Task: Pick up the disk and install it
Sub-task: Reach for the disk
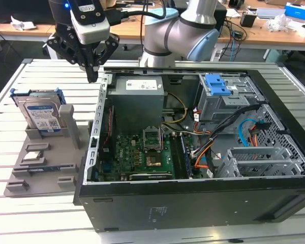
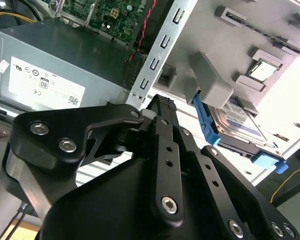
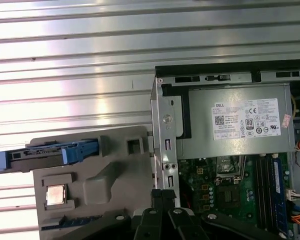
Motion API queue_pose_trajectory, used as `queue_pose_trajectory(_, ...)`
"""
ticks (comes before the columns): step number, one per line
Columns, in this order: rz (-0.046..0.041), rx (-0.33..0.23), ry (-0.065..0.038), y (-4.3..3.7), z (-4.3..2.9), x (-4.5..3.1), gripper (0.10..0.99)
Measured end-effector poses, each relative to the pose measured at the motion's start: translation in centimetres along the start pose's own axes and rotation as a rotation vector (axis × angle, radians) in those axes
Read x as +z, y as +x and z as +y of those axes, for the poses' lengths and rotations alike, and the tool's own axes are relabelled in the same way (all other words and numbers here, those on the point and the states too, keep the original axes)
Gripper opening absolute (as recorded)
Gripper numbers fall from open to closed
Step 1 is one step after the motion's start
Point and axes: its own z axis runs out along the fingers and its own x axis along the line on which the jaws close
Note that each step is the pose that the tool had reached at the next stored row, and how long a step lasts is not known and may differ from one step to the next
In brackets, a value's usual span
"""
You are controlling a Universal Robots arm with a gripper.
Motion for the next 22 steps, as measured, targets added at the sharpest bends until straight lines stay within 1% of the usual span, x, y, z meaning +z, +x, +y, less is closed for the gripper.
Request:
queue_pose_trajectory(8, 0.0000, 0.000, 0.000, 1.18, -0.09, -0.03, 0.106)
queue_pose_trajectory(15, 0.0000, 0.000, 0.000, 2.41, -0.18, -0.06, 0.106)
queue_pose_trajectory(21, 0.0000, 0.000, 0.000, 3.16, -0.24, -0.09, 0.106)
queue_pose_trajectory(22, 0.0000, 0.000, 0.000, 3.40, -0.26, -0.09, 0.106)
